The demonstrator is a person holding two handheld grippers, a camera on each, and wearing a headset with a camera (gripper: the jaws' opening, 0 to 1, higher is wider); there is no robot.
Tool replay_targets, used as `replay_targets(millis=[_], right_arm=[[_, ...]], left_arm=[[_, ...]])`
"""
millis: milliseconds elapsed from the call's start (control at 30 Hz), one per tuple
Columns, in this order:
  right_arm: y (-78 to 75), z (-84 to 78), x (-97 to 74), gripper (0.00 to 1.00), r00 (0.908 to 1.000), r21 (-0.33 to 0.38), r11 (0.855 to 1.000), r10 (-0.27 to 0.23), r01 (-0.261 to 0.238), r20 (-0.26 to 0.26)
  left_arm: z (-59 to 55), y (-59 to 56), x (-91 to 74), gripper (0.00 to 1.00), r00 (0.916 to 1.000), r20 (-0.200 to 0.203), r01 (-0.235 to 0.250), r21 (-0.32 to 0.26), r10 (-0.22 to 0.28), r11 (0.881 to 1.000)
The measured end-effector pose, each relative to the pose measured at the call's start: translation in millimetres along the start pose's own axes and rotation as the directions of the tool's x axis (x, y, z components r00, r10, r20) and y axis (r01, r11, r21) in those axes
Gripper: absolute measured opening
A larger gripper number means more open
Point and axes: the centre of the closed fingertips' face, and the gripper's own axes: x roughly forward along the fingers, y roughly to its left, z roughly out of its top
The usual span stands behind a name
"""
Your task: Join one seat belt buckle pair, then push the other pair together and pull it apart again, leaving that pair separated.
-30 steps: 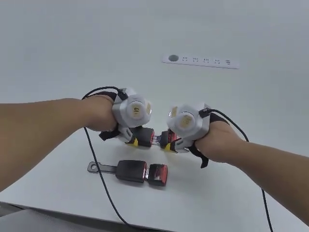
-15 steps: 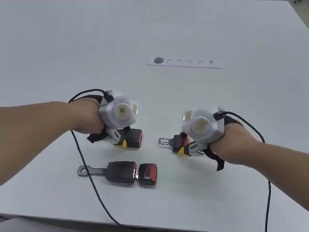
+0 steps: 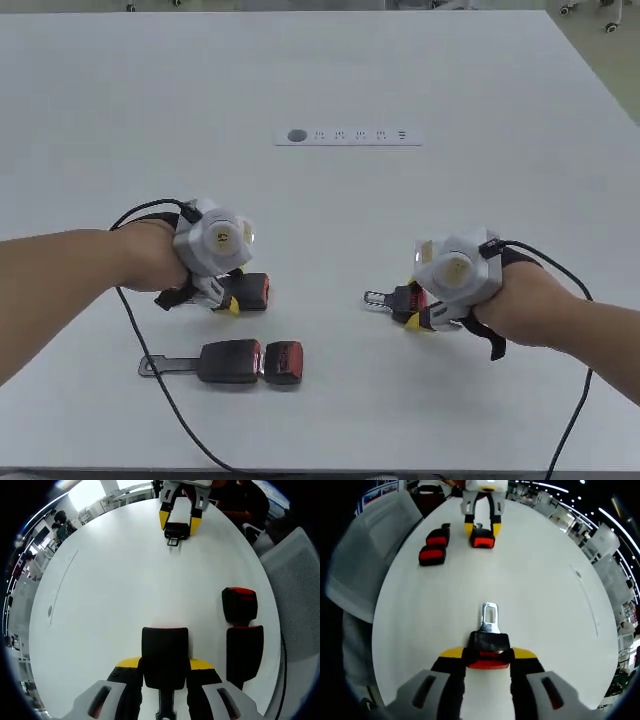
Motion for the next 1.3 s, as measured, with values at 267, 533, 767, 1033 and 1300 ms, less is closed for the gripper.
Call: replay_targets(millis=[267,533,767,1033,1300], right_arm=[[-2.1,-1.6,-1.4,0.36,0.9996,0.052,0.998,-0.026,0.026,-0.007],[3.8,-10.4,-14.3,0.46,0.9932,0.163,0.982,-0.106,0.097,0.047],[22.7,-1.4,-35.7,0.53,0.9698,0.321,0.940,-0.177,0.116,0.167],[52.0,16.9,-65.8,0.59,0.9351,0.416,0.906,-0.208,0.074,0.287],[72.0,11.0,-92.2,0.69,0.9241,0.444,0.894,-0.219,0.061,0.313]], left_arm=[[0.6,-0.1,-2.6,0.34,0.9981,-0.004,-0.062,0.011,0.062,0.998],[-6.8,0.9,-18.5,0.49,0.9798,0.050,-0.190,-0.072,0.193,0.979],[-22.5,-22.0,-51.3,0.57,0.9568,0.098,-0.253,-0.185,0.274,0.950],[-37.5,-47.3,-104.5,0.67,0.8871,0.203,-0.292,-0.449,0.415,0.844],[-70.2,-93.2,-132.0,0.80,0.8537,0.206,-0.298,-0.561,0.478,0.772]])
